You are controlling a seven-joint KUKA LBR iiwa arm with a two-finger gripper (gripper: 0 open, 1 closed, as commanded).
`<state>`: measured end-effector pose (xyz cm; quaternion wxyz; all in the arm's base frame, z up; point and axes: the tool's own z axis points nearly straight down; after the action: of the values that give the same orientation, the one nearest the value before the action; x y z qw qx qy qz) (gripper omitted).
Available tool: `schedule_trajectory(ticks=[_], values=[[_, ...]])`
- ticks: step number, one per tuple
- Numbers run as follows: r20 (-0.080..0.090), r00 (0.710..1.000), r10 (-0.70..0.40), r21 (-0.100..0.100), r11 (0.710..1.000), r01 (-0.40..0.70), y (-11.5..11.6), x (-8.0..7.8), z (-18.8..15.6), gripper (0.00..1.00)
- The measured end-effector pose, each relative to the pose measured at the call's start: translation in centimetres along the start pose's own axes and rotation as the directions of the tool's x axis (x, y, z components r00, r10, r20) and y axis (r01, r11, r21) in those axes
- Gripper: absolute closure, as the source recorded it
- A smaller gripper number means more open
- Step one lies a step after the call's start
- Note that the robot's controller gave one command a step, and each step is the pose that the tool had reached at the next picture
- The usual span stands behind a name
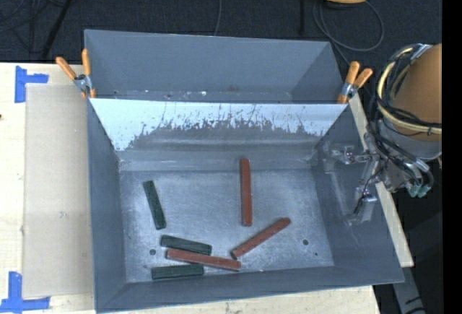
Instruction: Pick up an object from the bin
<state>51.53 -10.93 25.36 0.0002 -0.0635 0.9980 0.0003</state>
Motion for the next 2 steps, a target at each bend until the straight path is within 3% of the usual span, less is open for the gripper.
schedule_trajectory(ticks=[1,2], values=[[-0.01,1.0,0.01,-0.004,1.0,-0.01,2.6,1.9,12.1,0.0],[-0.006,0.998,-0.057,-0.003,0.998,0.057,4.3,0.2,18.8,0.0]])
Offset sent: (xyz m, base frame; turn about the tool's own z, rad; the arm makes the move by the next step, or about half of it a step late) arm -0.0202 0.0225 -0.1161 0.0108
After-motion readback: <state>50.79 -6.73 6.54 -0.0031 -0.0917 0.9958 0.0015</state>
